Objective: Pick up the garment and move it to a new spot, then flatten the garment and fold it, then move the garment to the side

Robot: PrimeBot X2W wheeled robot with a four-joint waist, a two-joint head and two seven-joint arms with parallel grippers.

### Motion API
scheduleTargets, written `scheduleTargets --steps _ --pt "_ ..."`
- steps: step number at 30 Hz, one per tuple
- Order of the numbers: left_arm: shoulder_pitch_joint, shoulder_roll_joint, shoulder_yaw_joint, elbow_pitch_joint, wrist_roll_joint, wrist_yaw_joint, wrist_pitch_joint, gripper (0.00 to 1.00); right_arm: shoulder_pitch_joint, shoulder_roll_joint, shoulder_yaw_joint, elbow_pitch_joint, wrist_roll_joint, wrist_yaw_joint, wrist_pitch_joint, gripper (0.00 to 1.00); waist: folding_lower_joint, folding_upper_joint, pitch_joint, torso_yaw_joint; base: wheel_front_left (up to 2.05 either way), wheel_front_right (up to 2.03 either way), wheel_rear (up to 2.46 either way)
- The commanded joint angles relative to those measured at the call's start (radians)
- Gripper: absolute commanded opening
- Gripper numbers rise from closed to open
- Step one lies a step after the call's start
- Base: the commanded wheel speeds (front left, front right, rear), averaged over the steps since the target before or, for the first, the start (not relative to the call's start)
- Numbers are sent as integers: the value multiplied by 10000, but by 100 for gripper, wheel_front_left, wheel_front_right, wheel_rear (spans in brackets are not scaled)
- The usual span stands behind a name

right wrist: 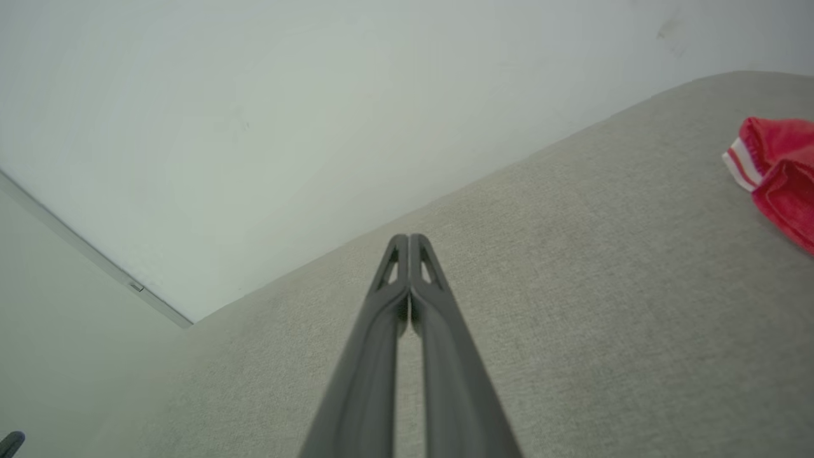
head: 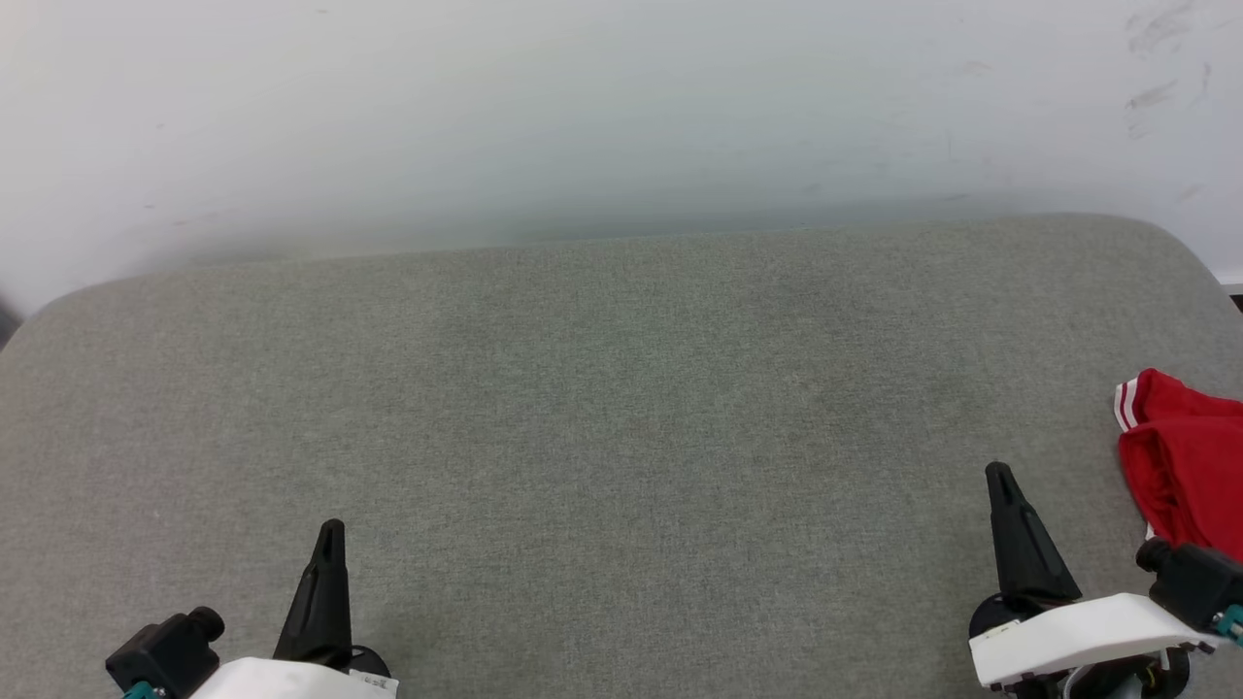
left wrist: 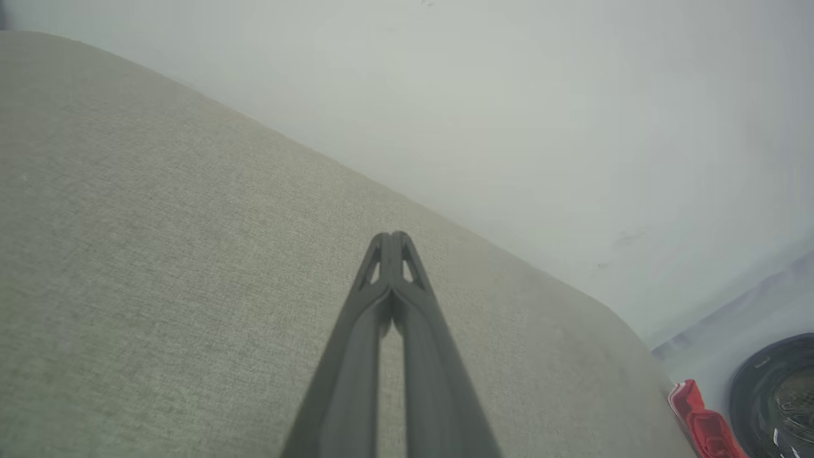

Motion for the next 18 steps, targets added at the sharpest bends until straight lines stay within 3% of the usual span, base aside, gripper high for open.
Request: scheduleTargets --steps 1,18 --pt "-293 112 -4 -47 -414 -3 66 0 -296 -98 -55 -70 438 1 75 0 0 0 -1 3 0 0 0" --pt "-731 177 21 391 -2823 -10 623 0 -506 -164 -239 190 2955 0 580 0 0 0 -7 37 0 0 0"
